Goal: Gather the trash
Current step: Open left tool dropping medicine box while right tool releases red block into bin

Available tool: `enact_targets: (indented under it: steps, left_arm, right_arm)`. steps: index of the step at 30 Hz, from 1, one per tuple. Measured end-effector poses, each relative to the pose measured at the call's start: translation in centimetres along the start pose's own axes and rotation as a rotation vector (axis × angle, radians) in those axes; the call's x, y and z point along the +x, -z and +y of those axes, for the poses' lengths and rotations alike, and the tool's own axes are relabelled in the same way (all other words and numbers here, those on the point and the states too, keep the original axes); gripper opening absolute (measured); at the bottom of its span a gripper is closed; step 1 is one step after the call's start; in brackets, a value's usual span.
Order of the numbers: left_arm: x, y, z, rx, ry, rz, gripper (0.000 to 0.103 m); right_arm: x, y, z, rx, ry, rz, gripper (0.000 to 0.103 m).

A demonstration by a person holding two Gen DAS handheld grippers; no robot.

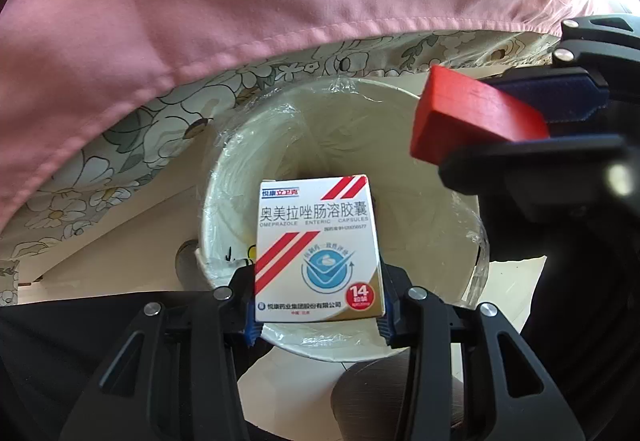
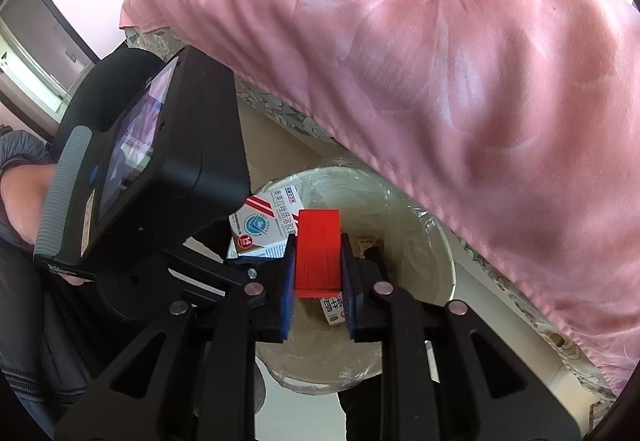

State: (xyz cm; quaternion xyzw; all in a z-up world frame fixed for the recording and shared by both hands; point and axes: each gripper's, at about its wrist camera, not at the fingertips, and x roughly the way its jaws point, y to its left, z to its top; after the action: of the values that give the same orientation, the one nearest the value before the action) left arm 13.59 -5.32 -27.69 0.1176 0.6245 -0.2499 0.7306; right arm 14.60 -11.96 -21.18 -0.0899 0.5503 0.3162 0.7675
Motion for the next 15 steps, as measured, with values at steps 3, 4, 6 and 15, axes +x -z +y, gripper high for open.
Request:
enact_targets:
  steps: [3, 4, 6, 15]
  left_arm:
    - [0.4, -0.3, 0.0, -0.004, 0.013, 0.008, 0.046]
    - [0.6, -0.4, 0.0, -0.002, 0.018, 0.012, 0.046]
    - [1.0, -0.6, -0.1, -0.001, 0.020, 0.020, 0.046]
    - [1.5, -1.0, -0.1, -0.009, 0.016, 0.029, 0.046]
  right_arm:
    - [0.5, 0.0, -0.4, 0.005, 0.005, 0.009, 0.021]
    - [0.7, 0.1, -0.5, 0.008, -0.002, 0.015, 0.021]
    - [0.8, 0.1, -0.7, 0.013, 0.011, 0.020, 0.021]
    - [1.5, 0.1, -1.5, 0.025, 0.010, 0.039, 0.021]
